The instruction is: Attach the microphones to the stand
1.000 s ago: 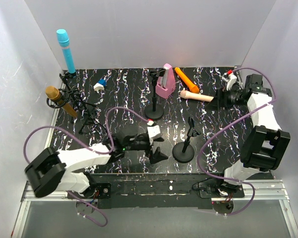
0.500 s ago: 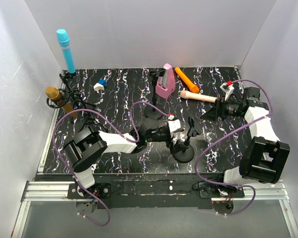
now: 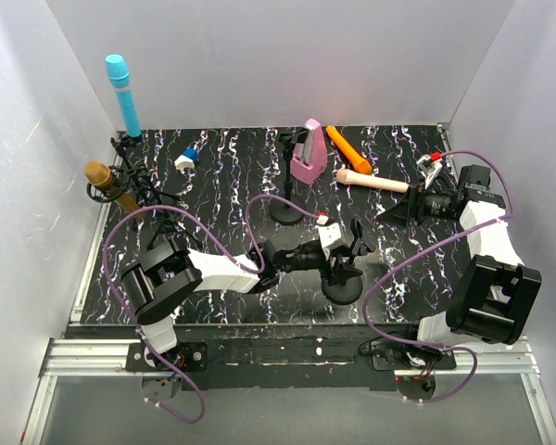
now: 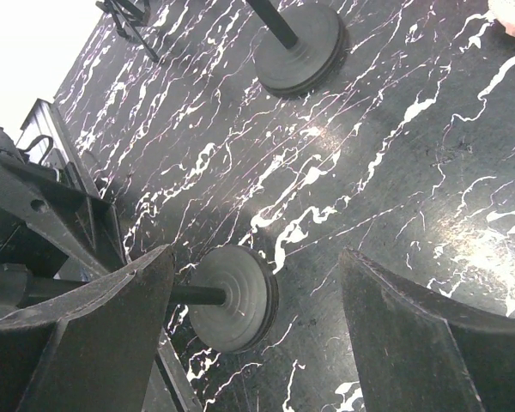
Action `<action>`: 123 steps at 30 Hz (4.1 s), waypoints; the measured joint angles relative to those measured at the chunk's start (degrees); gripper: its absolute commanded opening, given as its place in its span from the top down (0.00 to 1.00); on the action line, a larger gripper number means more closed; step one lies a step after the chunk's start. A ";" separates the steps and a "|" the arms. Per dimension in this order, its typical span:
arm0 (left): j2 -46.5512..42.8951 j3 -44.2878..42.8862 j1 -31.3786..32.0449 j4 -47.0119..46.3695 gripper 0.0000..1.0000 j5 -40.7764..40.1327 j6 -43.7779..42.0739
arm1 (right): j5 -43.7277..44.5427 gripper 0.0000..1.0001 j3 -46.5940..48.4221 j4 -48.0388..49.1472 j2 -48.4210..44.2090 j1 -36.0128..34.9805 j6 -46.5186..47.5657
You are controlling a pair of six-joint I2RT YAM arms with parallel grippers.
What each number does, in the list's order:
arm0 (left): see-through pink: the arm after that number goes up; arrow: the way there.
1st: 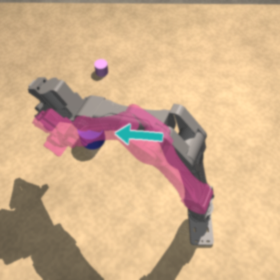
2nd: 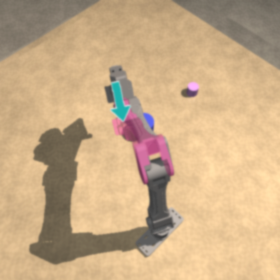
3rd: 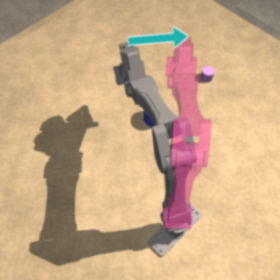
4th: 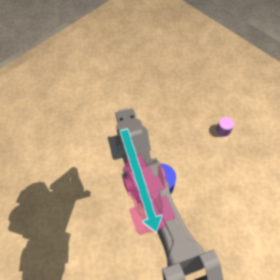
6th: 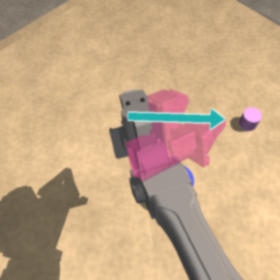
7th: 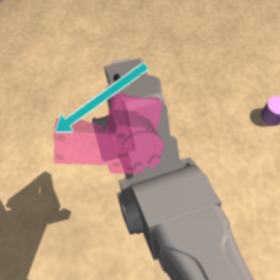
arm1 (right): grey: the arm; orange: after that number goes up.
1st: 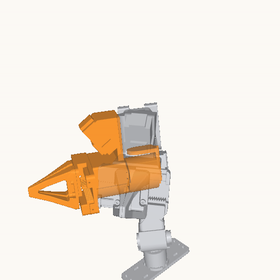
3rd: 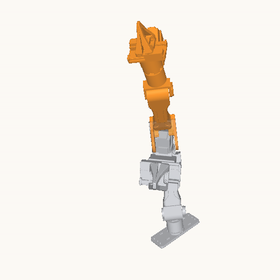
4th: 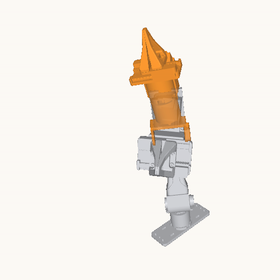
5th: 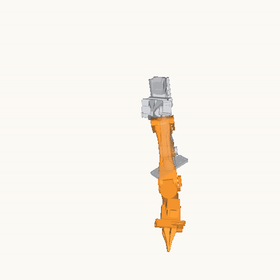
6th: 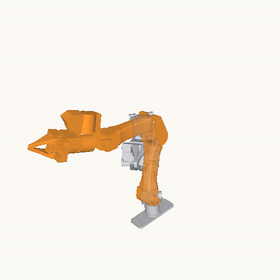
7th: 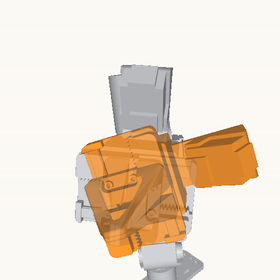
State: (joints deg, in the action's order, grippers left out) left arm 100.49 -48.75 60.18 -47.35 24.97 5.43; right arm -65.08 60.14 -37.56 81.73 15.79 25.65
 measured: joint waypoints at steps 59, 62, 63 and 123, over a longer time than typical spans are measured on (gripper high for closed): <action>-23.89 17.86 3.67 4.17 0.02 -65.90 5.49 | 3.06 0.12 -0.98 -1.55 0.17 0.22 4.63; -32.54 18.82 3.67 11.80 0.02 -64.63 9.27 | 6.03 0.10 1.99 -3.58 0.83 -0.17 8.63; -35.60 19.02 3.65 14.67 0.02 -64.17 10.49 | 7.02 0.09 3.28 -4.02 1.09 -0.26 10.14; -55.74 17.40 2.89 62.71 0.02 -52.22 28.17 | 46.90 0.98 44.52 -14.27 46.99 -15.17 34.64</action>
State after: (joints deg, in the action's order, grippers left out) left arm 44.75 -31.35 63.07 15.35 -27.24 33.61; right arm -18.17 104.66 -51.83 128.73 0.62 60.29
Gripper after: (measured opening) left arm 0.982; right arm 0.403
